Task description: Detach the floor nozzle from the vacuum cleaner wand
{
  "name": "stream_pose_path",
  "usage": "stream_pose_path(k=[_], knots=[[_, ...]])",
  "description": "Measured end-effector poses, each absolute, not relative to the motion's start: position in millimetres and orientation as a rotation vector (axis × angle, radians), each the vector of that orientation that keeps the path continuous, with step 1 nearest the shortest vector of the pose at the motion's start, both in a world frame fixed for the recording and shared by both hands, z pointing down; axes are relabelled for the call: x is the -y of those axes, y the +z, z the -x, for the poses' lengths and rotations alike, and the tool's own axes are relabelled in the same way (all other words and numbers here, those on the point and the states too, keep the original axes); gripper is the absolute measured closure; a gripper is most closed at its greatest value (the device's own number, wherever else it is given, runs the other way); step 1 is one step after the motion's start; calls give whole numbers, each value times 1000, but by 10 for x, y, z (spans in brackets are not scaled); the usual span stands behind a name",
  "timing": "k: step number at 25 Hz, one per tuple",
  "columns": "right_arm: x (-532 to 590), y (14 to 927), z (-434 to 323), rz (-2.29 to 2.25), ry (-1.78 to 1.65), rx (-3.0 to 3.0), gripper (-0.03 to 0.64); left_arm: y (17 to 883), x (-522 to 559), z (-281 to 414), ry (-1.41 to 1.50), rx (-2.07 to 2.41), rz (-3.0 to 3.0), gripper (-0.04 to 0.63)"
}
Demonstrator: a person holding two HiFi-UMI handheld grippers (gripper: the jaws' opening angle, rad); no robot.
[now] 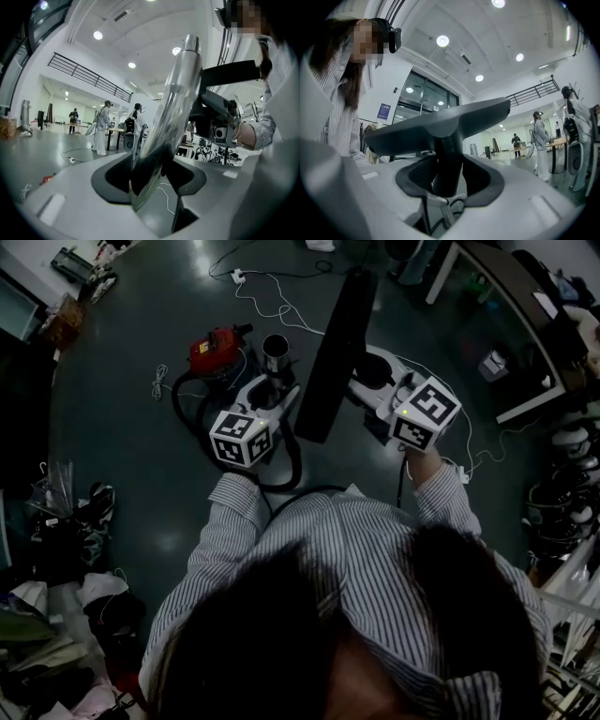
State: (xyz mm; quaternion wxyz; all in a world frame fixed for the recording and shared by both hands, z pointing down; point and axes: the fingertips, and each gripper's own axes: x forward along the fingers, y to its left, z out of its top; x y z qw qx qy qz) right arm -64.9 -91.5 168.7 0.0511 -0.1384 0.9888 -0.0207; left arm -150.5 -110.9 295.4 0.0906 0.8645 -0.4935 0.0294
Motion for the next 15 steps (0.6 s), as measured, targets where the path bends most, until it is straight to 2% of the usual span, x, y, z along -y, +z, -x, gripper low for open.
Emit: stream_pose_path(k=[15], knots=[[864,1644,608,404,-11,-3024,448,2928,1110,1411,61,1447,-2581,388]])
